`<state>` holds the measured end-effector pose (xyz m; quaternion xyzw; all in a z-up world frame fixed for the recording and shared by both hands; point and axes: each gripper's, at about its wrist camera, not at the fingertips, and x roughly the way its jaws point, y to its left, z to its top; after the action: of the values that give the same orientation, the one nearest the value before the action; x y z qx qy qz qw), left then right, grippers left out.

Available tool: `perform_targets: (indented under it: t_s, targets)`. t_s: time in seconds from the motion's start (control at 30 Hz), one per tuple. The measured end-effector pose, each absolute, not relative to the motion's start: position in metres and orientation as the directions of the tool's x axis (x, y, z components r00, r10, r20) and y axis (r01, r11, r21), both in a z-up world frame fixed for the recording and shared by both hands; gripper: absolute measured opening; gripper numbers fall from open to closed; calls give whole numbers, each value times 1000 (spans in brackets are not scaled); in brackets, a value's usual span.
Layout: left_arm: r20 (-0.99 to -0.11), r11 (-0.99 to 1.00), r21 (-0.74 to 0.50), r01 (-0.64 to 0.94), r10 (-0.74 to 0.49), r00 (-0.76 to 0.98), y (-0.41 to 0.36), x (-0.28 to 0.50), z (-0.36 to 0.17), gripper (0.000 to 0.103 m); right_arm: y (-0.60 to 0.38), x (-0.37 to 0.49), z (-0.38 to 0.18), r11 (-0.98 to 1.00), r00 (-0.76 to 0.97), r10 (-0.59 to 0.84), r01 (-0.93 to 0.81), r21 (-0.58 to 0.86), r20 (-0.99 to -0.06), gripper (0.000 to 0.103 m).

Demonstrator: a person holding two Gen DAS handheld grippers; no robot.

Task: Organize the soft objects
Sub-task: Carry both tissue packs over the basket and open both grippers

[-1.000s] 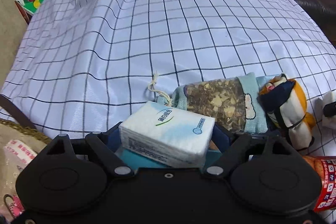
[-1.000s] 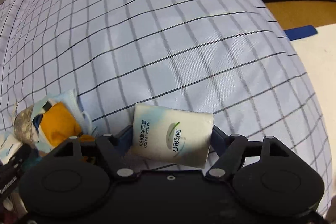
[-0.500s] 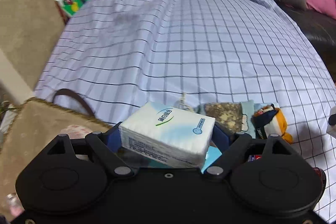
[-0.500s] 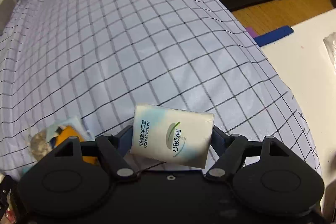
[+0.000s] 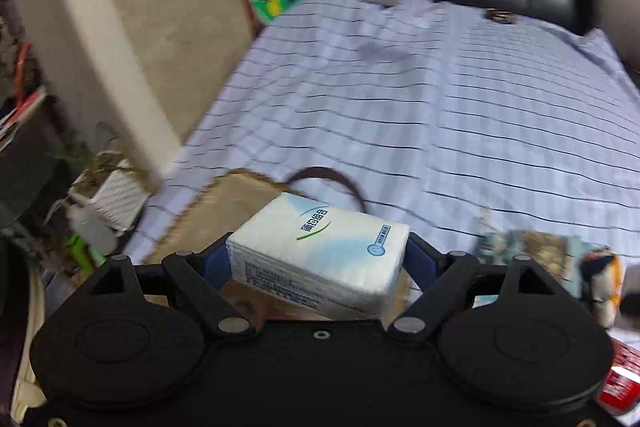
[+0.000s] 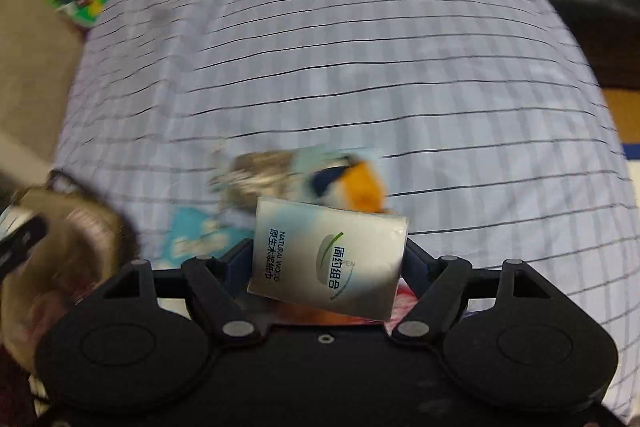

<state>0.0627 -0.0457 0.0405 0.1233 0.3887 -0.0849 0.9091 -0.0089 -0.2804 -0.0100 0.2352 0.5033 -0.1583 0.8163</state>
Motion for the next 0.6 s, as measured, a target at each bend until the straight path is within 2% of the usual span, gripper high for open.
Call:
perform_targets:
  t_s: [0.17,0.37,0.6]
  targets:
    - [-723,965,212,152,50,689,-24,84,36,82,-207,13,12,909,488,93,314,274,-868,76]
    - [-723,968,230,100,101,684,-1,92,34,82,-136,42,22,936,488,198,162,311,-850,76]
    - [-742,969,233,84,121,659,22,93,35,82,-110,83,14,914,475,174,248,321,-862,76]
